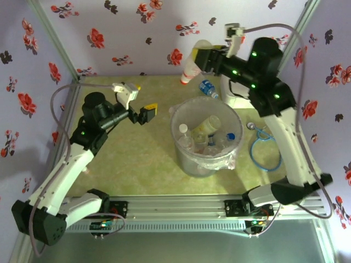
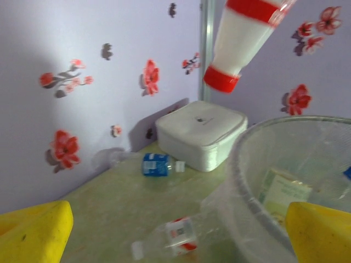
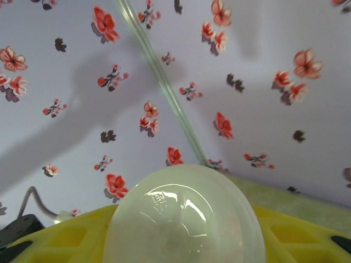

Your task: Put the plastic bottles in the bin

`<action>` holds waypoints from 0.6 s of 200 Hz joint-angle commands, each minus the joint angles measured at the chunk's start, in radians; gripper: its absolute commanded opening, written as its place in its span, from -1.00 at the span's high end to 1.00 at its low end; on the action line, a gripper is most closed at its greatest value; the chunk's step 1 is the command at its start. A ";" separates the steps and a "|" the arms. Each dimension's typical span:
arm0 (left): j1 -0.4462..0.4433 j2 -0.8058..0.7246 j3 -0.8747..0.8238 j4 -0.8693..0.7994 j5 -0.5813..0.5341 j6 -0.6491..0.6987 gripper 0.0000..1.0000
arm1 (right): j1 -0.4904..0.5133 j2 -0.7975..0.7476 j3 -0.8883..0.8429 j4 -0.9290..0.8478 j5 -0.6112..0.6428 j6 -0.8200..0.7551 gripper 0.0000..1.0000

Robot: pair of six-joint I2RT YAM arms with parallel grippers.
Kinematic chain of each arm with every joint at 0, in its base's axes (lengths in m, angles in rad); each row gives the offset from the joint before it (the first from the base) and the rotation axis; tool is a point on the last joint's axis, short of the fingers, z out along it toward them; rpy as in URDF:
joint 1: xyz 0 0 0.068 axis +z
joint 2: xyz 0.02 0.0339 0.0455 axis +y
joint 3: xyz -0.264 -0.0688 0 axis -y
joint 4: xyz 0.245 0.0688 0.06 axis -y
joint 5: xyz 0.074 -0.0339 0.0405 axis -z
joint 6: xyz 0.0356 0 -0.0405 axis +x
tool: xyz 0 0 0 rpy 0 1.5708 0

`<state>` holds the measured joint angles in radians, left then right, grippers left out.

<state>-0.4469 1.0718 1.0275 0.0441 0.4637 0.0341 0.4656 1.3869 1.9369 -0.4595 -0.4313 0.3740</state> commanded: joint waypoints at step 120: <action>-0.159 0.276 0.003 0.247 0.034 -0.145 -1.00 | 0.062 -0.070 -0.523 0.029 0.045 0.025 0.36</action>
<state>-0.6003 1.3418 1.0389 0.2218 0.4828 -0.0803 0.5186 1.3399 1.5013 -0.5629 -0.3958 0.3584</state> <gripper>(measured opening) 0.997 0.521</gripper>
